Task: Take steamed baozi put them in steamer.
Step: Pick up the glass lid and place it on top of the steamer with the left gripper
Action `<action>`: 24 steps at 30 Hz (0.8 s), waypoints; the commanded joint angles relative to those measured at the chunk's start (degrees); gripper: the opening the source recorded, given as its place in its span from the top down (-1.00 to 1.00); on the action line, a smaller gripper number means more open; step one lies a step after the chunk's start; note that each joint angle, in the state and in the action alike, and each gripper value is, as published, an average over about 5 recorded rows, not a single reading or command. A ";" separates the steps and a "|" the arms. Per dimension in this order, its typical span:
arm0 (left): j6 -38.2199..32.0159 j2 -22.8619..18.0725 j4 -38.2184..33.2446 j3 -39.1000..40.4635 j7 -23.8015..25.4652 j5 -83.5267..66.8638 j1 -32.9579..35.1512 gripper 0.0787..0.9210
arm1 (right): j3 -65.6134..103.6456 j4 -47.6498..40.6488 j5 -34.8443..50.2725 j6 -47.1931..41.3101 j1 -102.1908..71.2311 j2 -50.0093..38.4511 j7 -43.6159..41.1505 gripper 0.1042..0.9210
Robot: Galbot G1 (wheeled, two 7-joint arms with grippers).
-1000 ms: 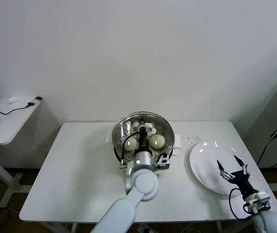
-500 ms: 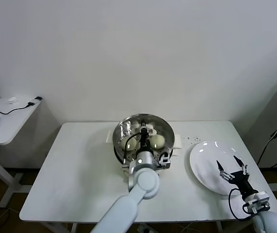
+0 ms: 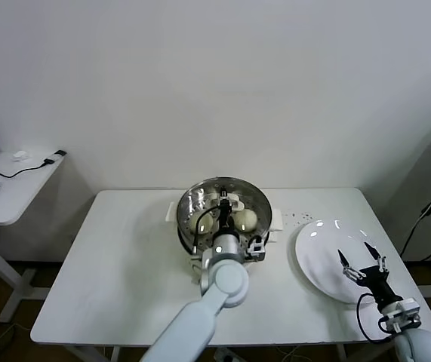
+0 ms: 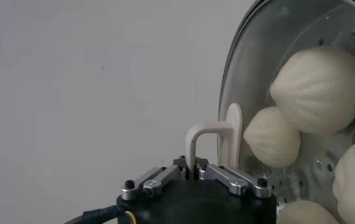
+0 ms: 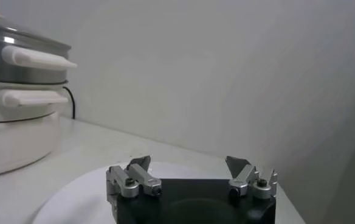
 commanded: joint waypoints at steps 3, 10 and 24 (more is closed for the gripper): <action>0.45 0.09 0.50 0.44 0.88 -0.49 -0.41 0.83 | 0.21 -0.18 -0.30 0.16 0.07 0.30 -0.21 -0.76; -0.41 0.63 -1.93 0.43 3.96 0.84 0.04 0.83 | 0.46 -0.29 -0.33 0.14 0.14 0.25 -0.28 -0.76; 0.33 4.30 -10.79 0.70 6.64 0.07 2.35 0.06 | 0.64 -0.28 -0.46 -0.13 0.20 0.26 -0.40 -0.76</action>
